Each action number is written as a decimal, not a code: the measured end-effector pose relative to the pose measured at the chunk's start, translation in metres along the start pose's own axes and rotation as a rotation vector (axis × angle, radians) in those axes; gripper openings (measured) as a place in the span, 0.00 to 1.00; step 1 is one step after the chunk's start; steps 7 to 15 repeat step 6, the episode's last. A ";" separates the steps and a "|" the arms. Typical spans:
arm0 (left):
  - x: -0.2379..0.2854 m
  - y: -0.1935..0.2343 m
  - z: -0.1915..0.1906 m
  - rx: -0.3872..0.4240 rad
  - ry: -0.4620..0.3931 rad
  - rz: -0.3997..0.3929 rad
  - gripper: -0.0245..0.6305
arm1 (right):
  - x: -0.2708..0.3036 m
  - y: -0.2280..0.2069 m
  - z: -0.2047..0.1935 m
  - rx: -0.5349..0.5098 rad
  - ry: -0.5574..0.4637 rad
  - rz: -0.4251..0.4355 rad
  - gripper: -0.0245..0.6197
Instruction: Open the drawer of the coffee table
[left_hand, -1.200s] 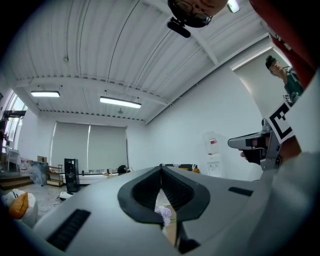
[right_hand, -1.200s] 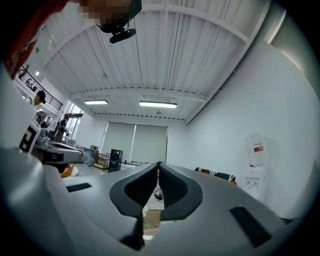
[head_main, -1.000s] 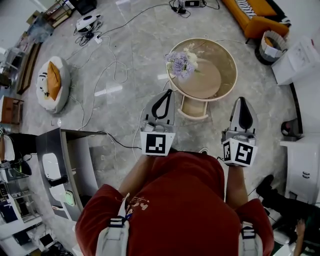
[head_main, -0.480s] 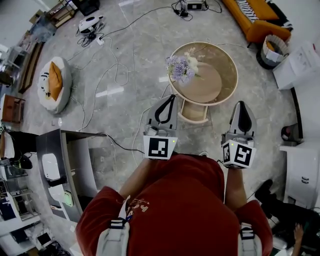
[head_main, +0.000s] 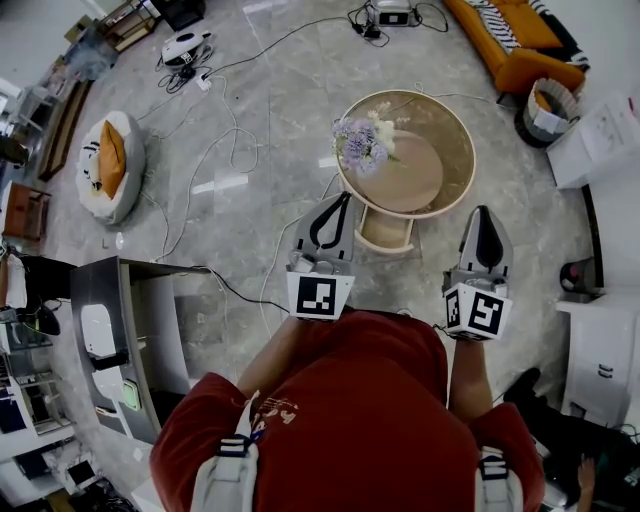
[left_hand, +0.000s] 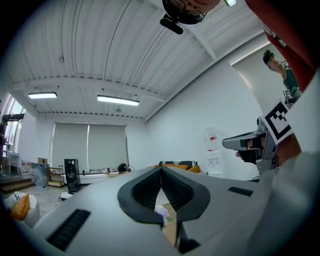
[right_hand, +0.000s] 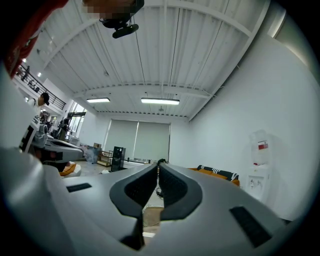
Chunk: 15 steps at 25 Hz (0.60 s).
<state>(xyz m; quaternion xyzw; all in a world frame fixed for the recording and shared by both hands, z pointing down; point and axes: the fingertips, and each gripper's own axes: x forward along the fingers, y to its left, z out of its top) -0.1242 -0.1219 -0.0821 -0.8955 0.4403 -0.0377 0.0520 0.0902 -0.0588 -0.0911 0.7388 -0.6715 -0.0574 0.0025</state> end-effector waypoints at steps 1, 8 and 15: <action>0.001 0.000 0.000 0.002 0.002 0.002 0.06 | 0.001 0.000 0.000 -0.001 -0.001 0.001 0.08; 0.004 -0.003 -0.001 0.002 0.007 0.006 0.06 | 0.002 -0.009 -0.001 -0.021 -0.005 -0.006 0.08; 0.004 -0.003 -0.001 0.002 0.007 0.006 0.06 | 0.002 -0.009 -0.001 -0.021 -0.005 -0.006 0.08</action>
